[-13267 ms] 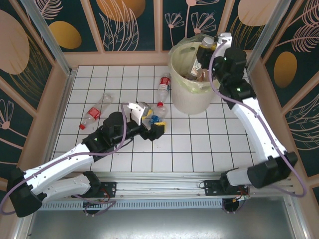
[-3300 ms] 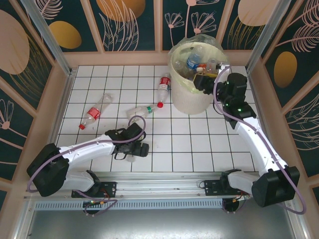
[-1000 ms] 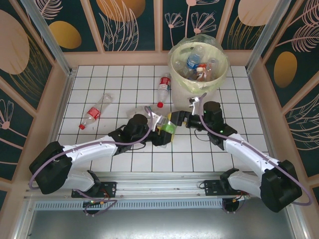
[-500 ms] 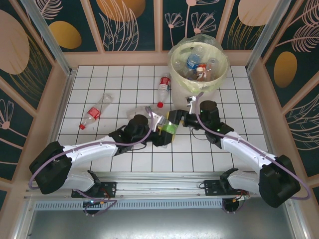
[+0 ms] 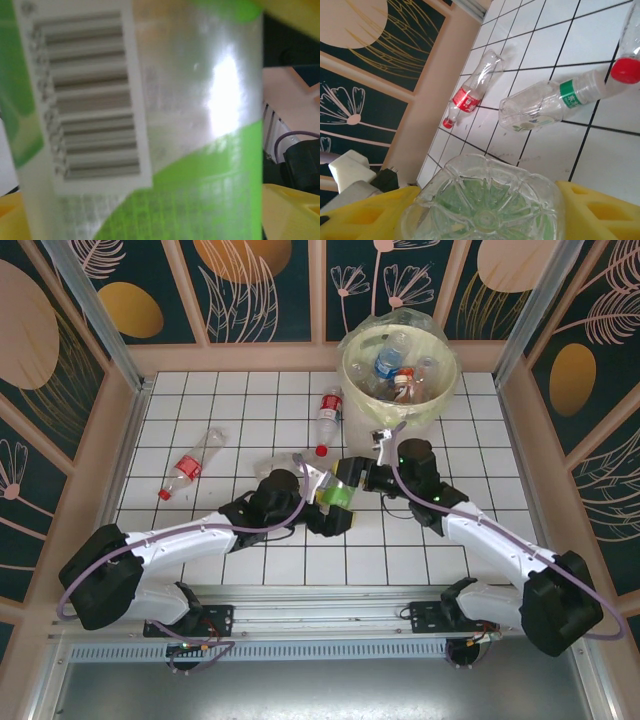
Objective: Put the plastic bottles in the bin
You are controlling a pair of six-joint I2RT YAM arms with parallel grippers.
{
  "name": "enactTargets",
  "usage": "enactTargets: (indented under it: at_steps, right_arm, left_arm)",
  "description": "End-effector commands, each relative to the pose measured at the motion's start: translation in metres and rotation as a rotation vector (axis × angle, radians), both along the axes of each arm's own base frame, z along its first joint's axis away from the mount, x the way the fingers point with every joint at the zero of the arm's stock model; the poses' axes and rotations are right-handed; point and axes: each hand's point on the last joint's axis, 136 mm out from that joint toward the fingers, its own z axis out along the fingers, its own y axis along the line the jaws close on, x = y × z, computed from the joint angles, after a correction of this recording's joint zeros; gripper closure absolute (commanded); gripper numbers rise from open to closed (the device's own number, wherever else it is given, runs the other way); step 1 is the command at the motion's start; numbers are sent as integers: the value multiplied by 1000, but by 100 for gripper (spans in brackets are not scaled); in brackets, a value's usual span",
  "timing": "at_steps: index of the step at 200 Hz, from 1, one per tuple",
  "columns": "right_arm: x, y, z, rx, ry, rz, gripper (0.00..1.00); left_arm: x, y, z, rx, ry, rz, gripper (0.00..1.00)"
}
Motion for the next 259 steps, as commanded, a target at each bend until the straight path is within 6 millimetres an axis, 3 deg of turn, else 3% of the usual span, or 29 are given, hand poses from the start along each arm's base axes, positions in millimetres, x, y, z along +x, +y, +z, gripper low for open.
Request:
enactTargets:
  at_steps: [1, 41, 90, 126, 135, 159, 176, 209, 259]
  right_arm:
    - [3, -7, 47, -7, -144, -28, 39]
    - [12, -29, 102, -108, -351, -116, 40]
    - [28, -58, 206, -179, -664, -295, 40]
    - [54, -80, 262, -266, -812, -467, 41]
    - [69, -96, 270, -307, -834, -542, 41]
    - [101, -119, 280, -371, -867, -649, 41]
    - [129, -138, 276, -421, -854, -717, 41]
    - [174, -165, 258, -530, -814, -810, 42]
    - [224, -180, 215, -630, -734, -812, 42]
  left_arm:
    - [4, 3, 23, -4, -77, 16, 1]
    - [4, 25, 71, -77, -221, 78, 1]
    - [4, 48, 123, -182, -350, 164, 1]
    - [7, 52, 120, -138, -350, 185, 1]
    - [8, 52, 117, -129, -345, 184, 1]
    - [8, 53, 115, -117, -341, 190, 1]
    - [9, 54, 113, -104, -338, 198, 1]
    - [10, 59, 108, -80, -335, 215, 1]
    - [13, 60, 99, -59, -319, 228, 1]
